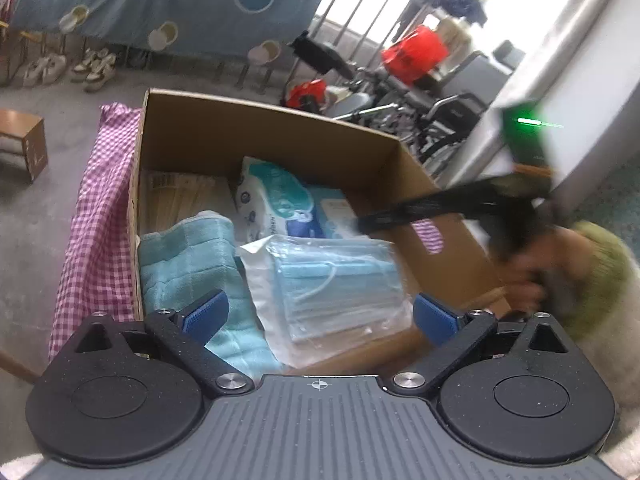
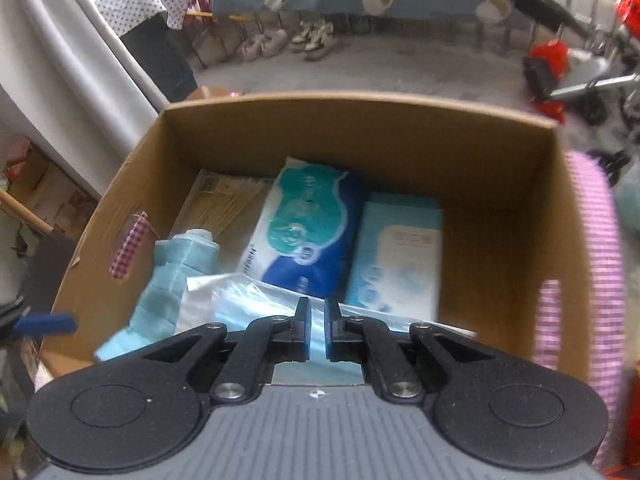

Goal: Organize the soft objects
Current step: 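Lower the face-mask bag into the box and open the right gripper, then move the right gripper to the pink plush doll and grasp its head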

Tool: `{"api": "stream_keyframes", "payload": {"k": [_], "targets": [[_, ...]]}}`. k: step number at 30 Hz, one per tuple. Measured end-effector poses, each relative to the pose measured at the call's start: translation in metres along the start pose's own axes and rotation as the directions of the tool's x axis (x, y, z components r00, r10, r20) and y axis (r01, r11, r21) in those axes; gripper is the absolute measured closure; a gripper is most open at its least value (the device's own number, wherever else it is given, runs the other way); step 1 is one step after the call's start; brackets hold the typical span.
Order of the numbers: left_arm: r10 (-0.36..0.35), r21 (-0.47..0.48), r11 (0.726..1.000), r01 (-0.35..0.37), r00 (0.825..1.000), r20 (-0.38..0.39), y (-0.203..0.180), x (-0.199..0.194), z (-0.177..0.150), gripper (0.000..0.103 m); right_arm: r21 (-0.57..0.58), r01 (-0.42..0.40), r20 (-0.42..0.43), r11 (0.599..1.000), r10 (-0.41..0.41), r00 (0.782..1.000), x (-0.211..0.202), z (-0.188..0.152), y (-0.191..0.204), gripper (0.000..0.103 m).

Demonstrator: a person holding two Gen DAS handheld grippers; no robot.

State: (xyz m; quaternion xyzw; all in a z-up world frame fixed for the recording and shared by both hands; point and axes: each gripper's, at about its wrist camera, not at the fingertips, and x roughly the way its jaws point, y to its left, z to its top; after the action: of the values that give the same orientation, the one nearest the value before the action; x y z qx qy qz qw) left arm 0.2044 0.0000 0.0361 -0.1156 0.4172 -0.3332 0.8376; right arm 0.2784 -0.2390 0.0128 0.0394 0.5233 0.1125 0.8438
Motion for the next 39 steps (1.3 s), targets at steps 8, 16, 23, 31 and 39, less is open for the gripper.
{"api": "stream_keyframes", "payload": {"k": [8, 16, 23, 31, 39], "targets": [[-0.036, 0.004, 0.999, 0.036, 0.998, 0.057, 0.007, -0.024, -0.018, 0.001, -0.009, 0.001, -0.198, 1.0, -0.002, 0.98, 0.059, -0.006, 0.019, 0.096], [-0.04, -0.04, 0.998, 0.043, 0.996, 0.076, 0.022, -0.031, -0.025, 0.001, 0.031, 0.026, -0.248, 0.999, -0.017, 0.969, 0.073, -0.007, 0.018, 0.096], [-0.057, -0.038, 0.997, 0.06, 0.995, 0.081, 0.023, -0.034, -0.028, 0.001, 0.03, 0.048, -0.291, 0.998, -0.037, 0.956, 0.079, -0.001, 0.021, 0.096], [-0.02, -0.026, 0.999, 0.023, 0.994, 0.112, 0.021, -0.045, -0.039, 0.001, 0.148, 0.041, -0.172, 0.988, -0.015, 0.985, 0.036, 0.006, -0.004, 0.095], [0.001, -0.043, 0.999, 0.005, 0.991, 0.136, 0.023, -0.06, -0.047, 0.0, 0.273, -0.085, 0.141, 0.958, 0.047, 0.989, -0.079, -0.047, -0.031, 0.092]]}}
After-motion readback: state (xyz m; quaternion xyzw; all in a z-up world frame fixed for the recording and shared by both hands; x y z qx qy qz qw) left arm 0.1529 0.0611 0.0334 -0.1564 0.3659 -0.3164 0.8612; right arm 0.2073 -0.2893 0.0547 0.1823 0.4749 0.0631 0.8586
